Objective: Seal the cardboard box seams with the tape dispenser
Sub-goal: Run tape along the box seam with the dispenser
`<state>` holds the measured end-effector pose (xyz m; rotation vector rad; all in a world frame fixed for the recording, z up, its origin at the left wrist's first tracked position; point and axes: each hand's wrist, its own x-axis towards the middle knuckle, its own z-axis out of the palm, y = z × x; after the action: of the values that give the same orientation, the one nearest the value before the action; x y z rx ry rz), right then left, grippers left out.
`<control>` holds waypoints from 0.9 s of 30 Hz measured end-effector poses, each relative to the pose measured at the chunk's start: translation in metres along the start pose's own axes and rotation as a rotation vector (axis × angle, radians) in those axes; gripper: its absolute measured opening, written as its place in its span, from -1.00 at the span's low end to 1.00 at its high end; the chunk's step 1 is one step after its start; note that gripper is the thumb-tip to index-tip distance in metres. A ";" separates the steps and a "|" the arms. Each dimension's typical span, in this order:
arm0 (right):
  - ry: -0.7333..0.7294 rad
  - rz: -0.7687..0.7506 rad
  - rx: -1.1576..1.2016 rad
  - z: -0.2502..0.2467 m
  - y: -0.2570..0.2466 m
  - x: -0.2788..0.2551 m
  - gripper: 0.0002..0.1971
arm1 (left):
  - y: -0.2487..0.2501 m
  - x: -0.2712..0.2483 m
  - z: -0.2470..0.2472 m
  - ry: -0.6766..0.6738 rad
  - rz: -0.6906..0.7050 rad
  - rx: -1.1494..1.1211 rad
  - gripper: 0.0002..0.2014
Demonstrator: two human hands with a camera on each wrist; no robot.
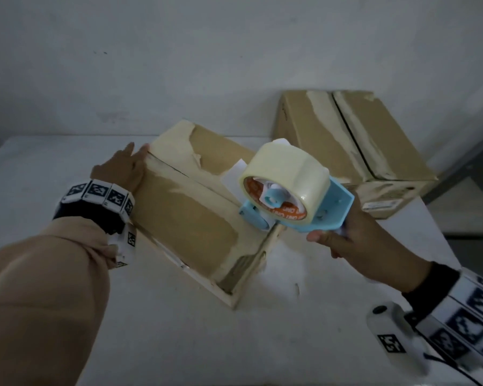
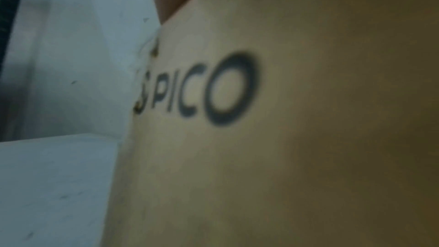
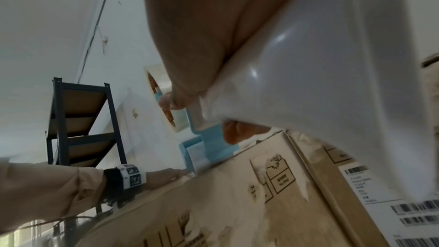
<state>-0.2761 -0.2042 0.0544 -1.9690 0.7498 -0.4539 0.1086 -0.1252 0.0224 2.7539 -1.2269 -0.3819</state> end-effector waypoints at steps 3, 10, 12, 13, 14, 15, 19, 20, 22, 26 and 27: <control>0.014 -0.013 0.015 0.002 0.003 0.002 -0.42 | 0.020 -0.022 0.004 0.155 0.081 0.261 -0.47; 0.012 -0.031 0.031 0.002 0.007 0.001 -0.49 | 0.113 -0.116 0.054 -0.125 0.401 0.065 -0.46; 0.017 -0.028 0.014 0.002 0.008 0.002 -0.45 | 0.112 -0.116 0.057 -0.094 0.382 0.030 -0.47; 0.025 -0.033 0.004 0.002 0.009 0.002 -0.39 | 0.111 -0.114 0.057 -0.090 0.355 0.042 -0.48; 0.028 -0.035 -0.003 0.002 0.010 0.002 -0.32 | 0.110 -0.113 0.056 -0.092 0.343 0.066 -0.49; 0.028 -0.034 -0.006 0.001 0.012 0.000 -0.27 | 0.111 -0.112 0.056 -0.102 0.338 0.099 -0.49; 0.006 -0.007 0.009 -0.002 0.017 -0.012 -0.25 | 0.113 -0.110 0.060 -0.086 0.320 0.133 -0.51; 0.005 -0.002 0.012 -0.002 0.017 -0.014 -0.24 | 0.113 -0.110 0.061 -0.082 0.309 0.132 -0.51; 0.005 0.004 0.018 0.000 0.015 -0.014 -0.23 | 0.113 -0.109 0.061 -0.080 0.284 0.112 -0.51; 0.022 0.004 0.043 -0.002 0.014 -0.022 -0.36 | 0.113 -0.109 0.061 -0.079 0.262 0.092 -0.51; 0.040 0.008 0.044 -0.004 0.017 -0.029 -0.40 | 0.113 -0.109 0.060 -0.082 0.259 0.092 -0.50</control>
<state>-0.3054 -0.1940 0.0415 -1.9205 0.7662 -0.5025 -0.0593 -0.1193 0.0067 2.6264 -1.6358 -0.4245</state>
